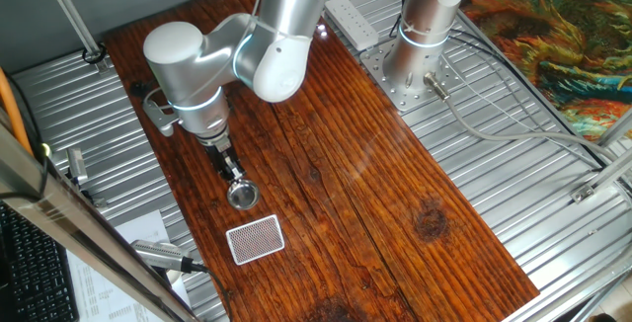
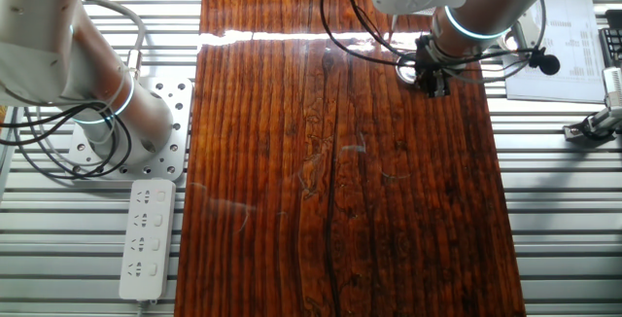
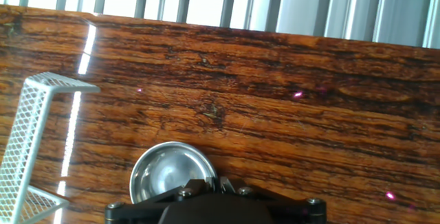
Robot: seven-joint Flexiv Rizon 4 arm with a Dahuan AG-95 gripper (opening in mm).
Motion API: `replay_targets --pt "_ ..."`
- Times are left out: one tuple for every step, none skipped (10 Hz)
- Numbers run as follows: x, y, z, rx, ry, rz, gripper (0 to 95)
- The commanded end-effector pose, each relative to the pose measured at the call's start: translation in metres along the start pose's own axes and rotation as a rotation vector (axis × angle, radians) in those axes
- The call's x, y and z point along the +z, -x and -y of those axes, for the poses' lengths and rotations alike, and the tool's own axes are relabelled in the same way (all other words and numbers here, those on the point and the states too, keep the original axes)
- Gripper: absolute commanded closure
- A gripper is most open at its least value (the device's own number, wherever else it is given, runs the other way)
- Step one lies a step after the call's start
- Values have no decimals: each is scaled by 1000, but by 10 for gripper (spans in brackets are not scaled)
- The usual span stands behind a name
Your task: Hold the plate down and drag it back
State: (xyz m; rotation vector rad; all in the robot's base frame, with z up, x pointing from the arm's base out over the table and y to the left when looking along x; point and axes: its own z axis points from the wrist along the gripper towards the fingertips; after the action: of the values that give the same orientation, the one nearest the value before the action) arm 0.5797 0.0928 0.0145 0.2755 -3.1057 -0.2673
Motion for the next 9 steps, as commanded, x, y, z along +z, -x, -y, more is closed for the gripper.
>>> replay_targets --pt "0 -1 2 -4 2 1 950" --pt "0 -1 3 -6 1 1 950" --pt "0 -1 4 -8 2 1 950" --pt "0 -2 5 -10 2 1 950" --pt "0 -2 5 -10 2 1 950" --pt "0 -2 5 -10 4 2 950" --pt "0 -2 5 -9 6 3 950" --pt "0 -2 5 2 5 9 950" --pt "0 -2 5 10 5 12 950"
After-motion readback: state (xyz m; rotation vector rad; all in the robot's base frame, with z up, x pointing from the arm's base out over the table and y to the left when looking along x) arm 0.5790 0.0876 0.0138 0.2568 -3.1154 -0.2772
